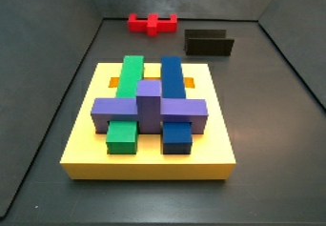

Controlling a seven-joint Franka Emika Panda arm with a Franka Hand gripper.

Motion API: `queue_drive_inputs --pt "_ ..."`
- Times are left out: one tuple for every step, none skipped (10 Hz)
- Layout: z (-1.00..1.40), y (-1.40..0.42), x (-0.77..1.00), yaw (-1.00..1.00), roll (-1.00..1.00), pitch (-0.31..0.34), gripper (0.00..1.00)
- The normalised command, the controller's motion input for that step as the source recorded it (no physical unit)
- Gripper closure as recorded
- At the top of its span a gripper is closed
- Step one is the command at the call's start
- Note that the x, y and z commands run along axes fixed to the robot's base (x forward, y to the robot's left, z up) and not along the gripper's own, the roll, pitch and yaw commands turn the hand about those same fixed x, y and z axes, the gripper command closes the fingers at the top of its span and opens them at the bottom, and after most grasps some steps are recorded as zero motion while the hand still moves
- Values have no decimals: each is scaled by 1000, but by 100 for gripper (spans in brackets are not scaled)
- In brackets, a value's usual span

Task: Pick up the red object. Move up. Place the red object on the fixture. Regrasp the red object. Move to above the board. Insert the red object.
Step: Pick up the red object.

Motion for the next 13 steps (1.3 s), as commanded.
queue_drive_inputs --pt "-103 74 0 0 0 0 0" --pt "-594 417 -29 -89 13 0 0" --pt "-757 597 0 -117 0 -7 0" --pt "-880 629 0 -111 0 -37 0" --pt "-891 534 0 -77 -60 -66 0" --pt "-897 486 3 -109 -57 -69 0" --pt "-823 309 0 -91 -89 -116 0" --pt "-689 20 129 0 -164 -173 0" --pt "-657 -20 46 -100 -157 -204 0" --pt "-671 -63 0 -146 -136 -210 0" --pt "-651 0 0 -183 -147 -216 0" --pt "-654 63 -31 -257 -147 -199 0" --pt "-540 0 -3 -169 -166 -206 0"
